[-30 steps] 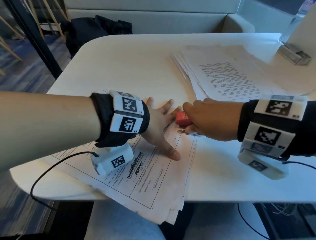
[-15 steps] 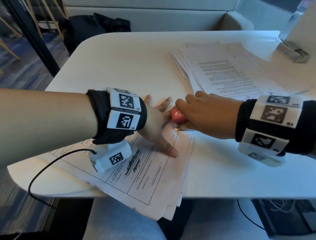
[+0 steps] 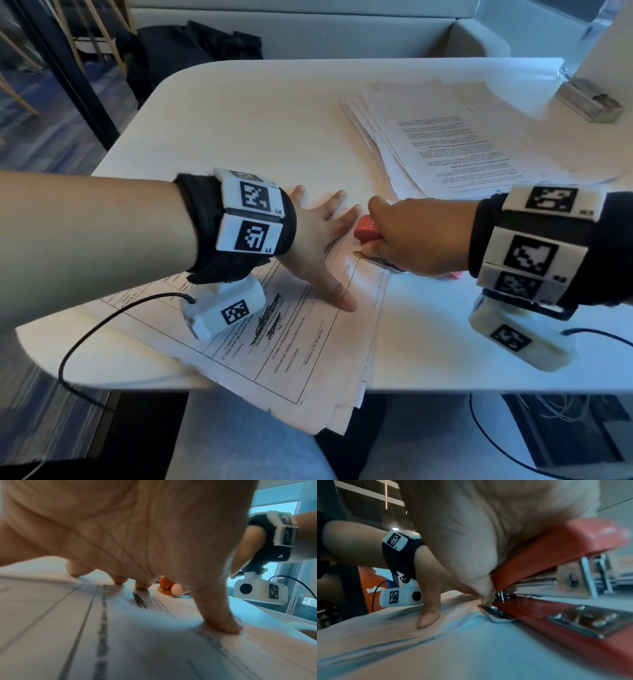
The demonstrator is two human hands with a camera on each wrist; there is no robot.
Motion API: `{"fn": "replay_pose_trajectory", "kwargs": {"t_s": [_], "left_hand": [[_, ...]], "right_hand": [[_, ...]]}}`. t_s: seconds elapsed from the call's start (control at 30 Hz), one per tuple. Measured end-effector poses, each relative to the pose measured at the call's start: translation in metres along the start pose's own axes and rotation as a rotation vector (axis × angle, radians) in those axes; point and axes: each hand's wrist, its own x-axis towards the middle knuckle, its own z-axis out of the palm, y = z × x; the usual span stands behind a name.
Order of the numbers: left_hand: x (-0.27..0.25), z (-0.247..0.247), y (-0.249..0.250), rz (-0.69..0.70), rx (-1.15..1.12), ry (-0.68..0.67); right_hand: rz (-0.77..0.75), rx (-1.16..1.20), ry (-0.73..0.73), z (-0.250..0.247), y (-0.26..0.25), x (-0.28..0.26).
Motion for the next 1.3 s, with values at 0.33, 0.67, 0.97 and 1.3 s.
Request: {"fn": "replay_pose_trajectory", "kwargs": {"t_s": [0.33,0.67,0.97,1.3], "left_hand": [[-0.008,-0.004,0.005,0.002,0.005,-0.029],[-0.001,-0.001,0.0,0.023,-0.025,-0.025],[-0.004,-0.001,-0.001,0.03,-0.058,-0.037],[-0.007,-0.004,0.001,-0.004,-0.005,-0.044]], "right_hand": [[-0.287,-0.433,0.313,-0.003,0.007,-0.007],[-0.454,-0.449,0.493,-0.005,0.007,-0.007],[-0.586,-0.322,0.378,-0.005,0.008,-0.011],[-0.108,0.318,-0.106,-0.017,-0.001,0.004]]}}
